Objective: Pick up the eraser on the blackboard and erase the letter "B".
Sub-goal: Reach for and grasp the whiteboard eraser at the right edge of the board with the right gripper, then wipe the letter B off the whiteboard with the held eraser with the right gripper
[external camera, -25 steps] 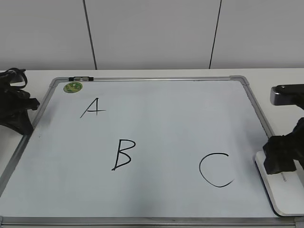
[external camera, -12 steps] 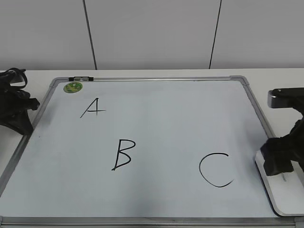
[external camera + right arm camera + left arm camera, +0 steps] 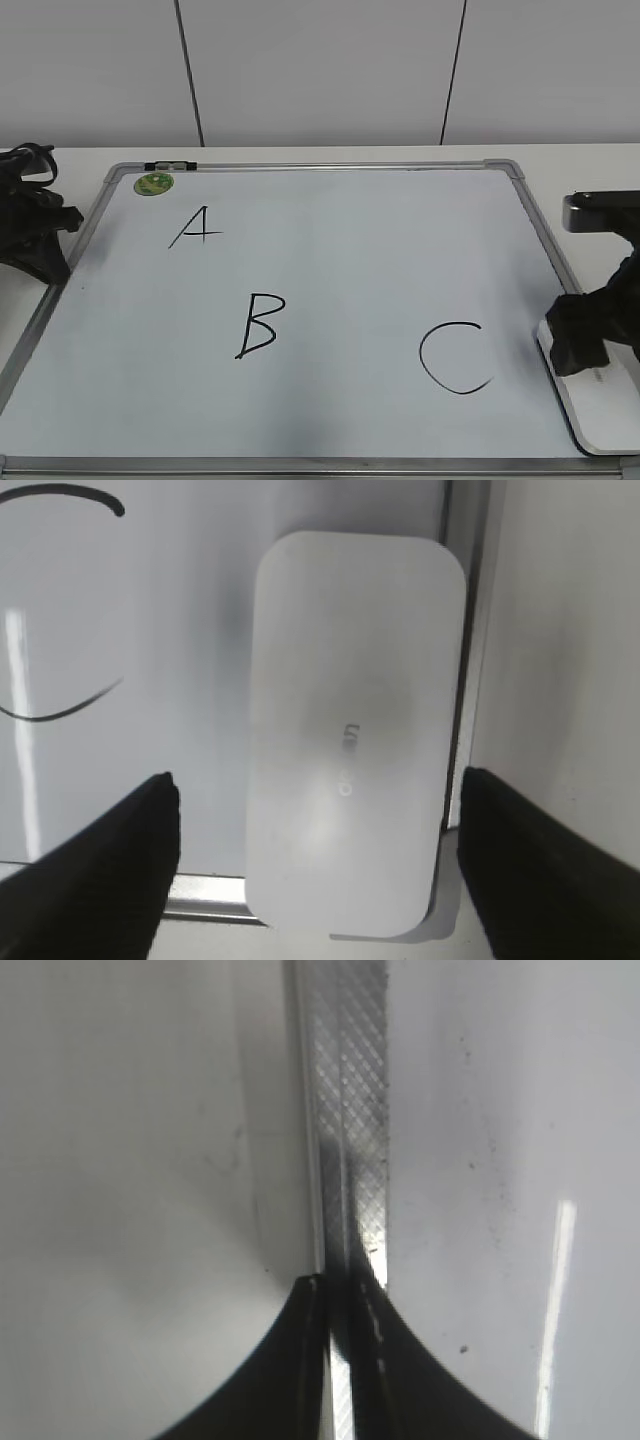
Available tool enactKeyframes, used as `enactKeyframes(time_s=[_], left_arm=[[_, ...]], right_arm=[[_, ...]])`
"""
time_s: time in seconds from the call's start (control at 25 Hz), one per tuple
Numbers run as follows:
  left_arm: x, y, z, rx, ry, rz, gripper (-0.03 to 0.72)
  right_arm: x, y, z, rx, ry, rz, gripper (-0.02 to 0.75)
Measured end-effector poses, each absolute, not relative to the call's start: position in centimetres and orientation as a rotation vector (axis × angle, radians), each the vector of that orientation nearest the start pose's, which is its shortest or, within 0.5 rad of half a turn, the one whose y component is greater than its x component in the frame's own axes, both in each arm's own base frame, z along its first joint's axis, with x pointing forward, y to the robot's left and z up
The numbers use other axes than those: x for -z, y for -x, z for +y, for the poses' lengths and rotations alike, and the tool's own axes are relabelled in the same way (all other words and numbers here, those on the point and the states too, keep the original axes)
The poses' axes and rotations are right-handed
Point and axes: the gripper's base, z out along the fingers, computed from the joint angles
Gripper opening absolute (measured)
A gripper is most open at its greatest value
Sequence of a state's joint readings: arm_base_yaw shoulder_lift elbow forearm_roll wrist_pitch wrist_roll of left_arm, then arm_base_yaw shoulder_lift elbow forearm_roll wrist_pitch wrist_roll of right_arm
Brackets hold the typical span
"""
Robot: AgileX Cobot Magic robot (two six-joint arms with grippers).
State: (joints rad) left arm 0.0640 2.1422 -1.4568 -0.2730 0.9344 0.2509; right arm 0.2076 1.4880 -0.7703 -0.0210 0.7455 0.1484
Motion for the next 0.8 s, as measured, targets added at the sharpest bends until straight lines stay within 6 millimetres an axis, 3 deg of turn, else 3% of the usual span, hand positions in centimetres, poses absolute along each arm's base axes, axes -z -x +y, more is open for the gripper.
enactKeyframes(time_s=[0.4, 0.8], left_arm=[[-12.8, -41.0, 0.6, 0.327, -0.043, 3.052, 0.013], [-12.8, -41.0, 0.7, 0.327, -0.043, 3.050, 0.013]], right_arm=[[-16.8, -24.8, 4.8, 0.033, 0.131, 3.022, 0.670], [-16.7, -25.3, 4.9, 0.031, 0.086, 2.974, 0.669]])
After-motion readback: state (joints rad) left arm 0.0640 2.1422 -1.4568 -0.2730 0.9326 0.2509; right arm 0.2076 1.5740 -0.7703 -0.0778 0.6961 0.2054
